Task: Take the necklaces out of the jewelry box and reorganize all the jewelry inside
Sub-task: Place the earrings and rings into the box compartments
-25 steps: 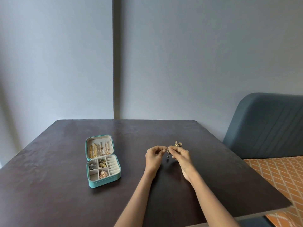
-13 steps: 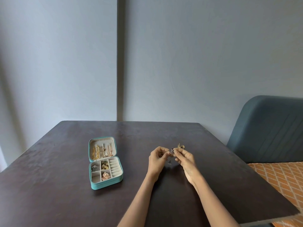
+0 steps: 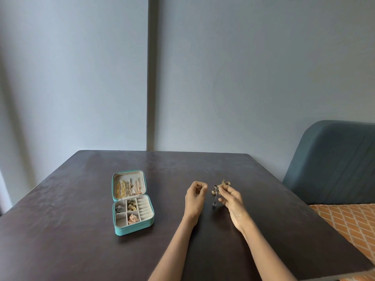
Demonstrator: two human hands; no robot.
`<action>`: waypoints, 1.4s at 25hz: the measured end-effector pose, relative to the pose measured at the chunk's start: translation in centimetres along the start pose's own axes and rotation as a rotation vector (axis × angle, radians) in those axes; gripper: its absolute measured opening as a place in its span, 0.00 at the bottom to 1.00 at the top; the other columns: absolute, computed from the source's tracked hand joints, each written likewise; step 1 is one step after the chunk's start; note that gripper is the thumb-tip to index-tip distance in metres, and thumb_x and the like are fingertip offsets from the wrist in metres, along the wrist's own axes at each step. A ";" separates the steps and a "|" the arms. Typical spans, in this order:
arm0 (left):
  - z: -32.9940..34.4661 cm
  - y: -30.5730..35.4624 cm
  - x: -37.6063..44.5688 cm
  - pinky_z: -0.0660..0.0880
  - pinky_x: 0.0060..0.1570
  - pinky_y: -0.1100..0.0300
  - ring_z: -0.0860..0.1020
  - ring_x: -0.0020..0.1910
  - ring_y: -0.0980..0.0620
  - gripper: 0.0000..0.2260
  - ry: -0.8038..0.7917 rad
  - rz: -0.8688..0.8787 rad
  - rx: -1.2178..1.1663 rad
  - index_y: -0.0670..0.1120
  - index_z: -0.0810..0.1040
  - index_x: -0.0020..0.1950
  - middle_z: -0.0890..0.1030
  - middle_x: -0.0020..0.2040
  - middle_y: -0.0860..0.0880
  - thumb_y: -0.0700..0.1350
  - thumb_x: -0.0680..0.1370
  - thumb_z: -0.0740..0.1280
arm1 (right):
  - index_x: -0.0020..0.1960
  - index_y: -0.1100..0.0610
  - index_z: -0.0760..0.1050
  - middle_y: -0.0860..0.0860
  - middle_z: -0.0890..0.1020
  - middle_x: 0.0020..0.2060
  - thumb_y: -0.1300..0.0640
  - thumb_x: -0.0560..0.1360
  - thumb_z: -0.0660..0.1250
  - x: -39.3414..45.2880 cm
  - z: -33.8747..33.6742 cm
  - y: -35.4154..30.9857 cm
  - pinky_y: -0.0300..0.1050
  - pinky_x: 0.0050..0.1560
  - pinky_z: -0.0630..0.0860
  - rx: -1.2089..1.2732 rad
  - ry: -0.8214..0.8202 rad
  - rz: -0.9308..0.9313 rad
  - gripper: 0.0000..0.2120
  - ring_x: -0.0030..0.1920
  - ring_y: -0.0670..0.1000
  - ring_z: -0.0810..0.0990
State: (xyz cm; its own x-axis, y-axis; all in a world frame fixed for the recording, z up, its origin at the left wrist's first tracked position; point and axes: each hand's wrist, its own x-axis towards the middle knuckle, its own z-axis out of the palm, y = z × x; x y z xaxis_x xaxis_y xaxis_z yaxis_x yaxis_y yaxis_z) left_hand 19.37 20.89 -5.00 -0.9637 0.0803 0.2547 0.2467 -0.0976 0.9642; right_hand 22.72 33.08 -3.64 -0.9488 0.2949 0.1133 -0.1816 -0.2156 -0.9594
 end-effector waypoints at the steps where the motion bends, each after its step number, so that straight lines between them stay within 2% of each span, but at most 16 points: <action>1: 0.0 0.1 0.0 0.73 0.46 0.59 0.76 0.39 0.58 0.07 -0.008 0.018 -0.001 0.49 0.76 0.40 0.79 0.39 0.54 0.40 0.77 0.66 | 0.45 0.58 0.76 0.49 0.79 0.40 0.66 0.76 0.63 0.0 0.0 0.0 0.31 0.35 0.72 0.001 0.002 0.002 0.06 0.41 0.43 0.77; 4: 0.0 0.1 0.0 0.74 0.46 0.65 0.77 0.42 0.58 0.06 -0.056 0.046 0.033 0.50 0.78 0.40 0.80 0.41 0.54 0.39 0.74 0.69 | 0.46 0.58 0.77 0.50 0.80 0.41 0.65 0.76 0.62 0.0 0.0 0.1 0.33 0.38 0.72 0.000 0.005 0.006 0.06 0.41 0.44 0.77; 7: 0.3 -0.3 0.2 0.76 0.50 0.60 0.78 0.46 0.54 0.07 -0.130 0.044 0.131 0.55 0.78 0.41 0.81 0.45 0.53 0.42 0.73 0.71 | 0.46 0.58 0.77 0.50 0.79 0.42 0.65 0.77 0.62 0.0 0.0 0.1 0.35 0.40 0.70 -0.008 0.001 0.001 0.06 0.41 0.44 0.77; 9: 0.4 -0.3 0.2 0.76 0.49 0.62 0.79 0.45 0.55 0.07 -0.142 0.035 0.161 0.55 0.78 0.40 0.82 0.44 0.53 0.42 0.73 0.70 | 0.46 0.58 0.76 0.49 0.79 0.41 0.66 0.77 0.62 -0.1 0.1 0.0 0.35 0.40 0.70 -0.013 0.003 -0.002 0.07 0.40 0.43 0.77; 12: 0.1 0.0 0.0 0.73 0.43 0.68 0.78 0.40 0.58 0.06 -0.095 0.031 0.054 0.49 0.78 0.40 0.81 0.40 0.53 0.39 0.74 0.69 | 0.45 0.58 0.76 0.50 0.80 0.41 0.66 0.77 0.61 0.0 0.0 0.0 0.35 0.39 0.71 -0.034 -0.003 0.003 0.07 0.41 0.43 0.78; 14: 0.0 0.1 0.0 0.74 0.43 0.68 0.79 0.40 0.59 0.07 -0.059 0.035 -0.003 0.49 0.80 0.40 0.82 0.39 0.52 0.37 0.74 0.69 | 0.42 0.58 0.76 0.52 0.79 0.41 0.66 0.76 0.61 0.0 0.1 0.1 0.36 0.40 0.71 -0.101 -0.036 0.008 0.08 0.43 0.45 0.76; 17: -0.2 0.1 0.0 0.75 0.43 0.68 0.79 0.39 0.61 0.08 -0.039 0.019 -0.071 0.50 0.82 0.43 0.83 0.39 0.52 0.36 0.75 0.69 | 0.38 0.56 0.77 0.51 0.77 0.36 0.66 0.75 0.62 -0.1 0.5 0.1 0.39 0.41 0.68 -0.305 -0.126 0.019 0.10 0.40 0.46 0.73; 19: -0.3 0.1 0.0 0.77 0.44 0.64 0.79 0.39 0.57 0.07 -0.049 0.000 -0.094 0.49 0.81 0.45 0.82 0.38 0.50 0.37 0.75 0.69 | 0.38 0.55 0.77 0.50 0.77 0.35 0.65 0.75 0.63 -0.3 0.8 0.1 0.39 0.41 0.67 -0.385 -0.180 0.026 0.10 0.39 0.46 0.71; 22: -0.4 0.0 0.1 0.77 0.44 0.58 0.78 0.38 0.52 0.05 -0.056 -0.034 -0.110 0.47 0.77 0.43 0.80 0.37 0.47 0.37 0.75 0.69 | 0.38 0.55 0.77 0.47 0.78 0.35 0.65 0.75 0.62 -0.3 0.4 -0.1 0.39 0.40 0.67 -0.297 -0.149 0.023 0.11 0.39 0.44 0.73; 26: -0.2 0.2 -0.2 0.75 0.43 0.65 0.81 0.39 0.58 0.09 -0.101 -0.001 0.007 0.49 0.79 0.39 0.83 0.39 0.50 0.37 0.76 0.67 | 0.42 0.58 0.76 0.45 0.80 0.32 0.67 0.76 0.61 -0.1 -0.2 -0.4 0.32 0.35 0.71 -0.015 -0.019 0.025 0.09 0.33 0.40 0.77; 28: -0.1 0.2 -0.2 0.74 0.45 0.69 0.80 0.41 0.61 0.10 -0.132 0.030 0.086 0.53 0.81 0.40 0.84 0.42 0.51 0.38 0.75 0.67 | 0.44 0.59 0.77 0.45 0.80 0.32 0.67 0.76 0.61 -0.1 -0.2 -0.2 0.31 0.34 0.71 -0.025 -0.027 0.009 0.07 0.33 0.40 0.77; 31: -0.2 0.2 0.0 0.76 0.48 0.65 0.80 0.45 0.57 0.10 -0.162 0.024 0.059 0.55 0.82 0.43 0.84 0.48 0.48 0.39 0.75 0.68 | 0.46 0.58 0.77 0.46 0.81 0.36 0.65 0.77 0.63 0.0 -0.2 0.2 0.34 0.39 0.71 -0.077 -0.031 -0.010 0.06 0.38 0.42 0.77; 35: -0.1 0.4 -0.2 0.76 0.44 0.66 0.79 0.41 0.56 0.06 -0.159 0.011 -0.030 0.50 0.82 0.44 0.83 0.43 0.48 0.39 0.73 0.71 | 0.45 0.57 0.78 0.47 0.81 0.39 0.63 0.77 0.63 -0.1 -0.2 0.3 0.36 0.41 0.70 -0.114 -0.042 -0.028 0.05 0.41 0.42 0.76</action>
State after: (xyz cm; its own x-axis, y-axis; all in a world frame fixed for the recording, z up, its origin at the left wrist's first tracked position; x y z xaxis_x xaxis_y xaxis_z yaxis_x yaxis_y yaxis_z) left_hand 19.62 20.70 -4.65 -0.9319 0.2347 0.2764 0.2521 -0.1286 0.9591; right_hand 22.77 33.16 -4.02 -0.9542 0.2592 0.1493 -0.1802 -0.0999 -0.9785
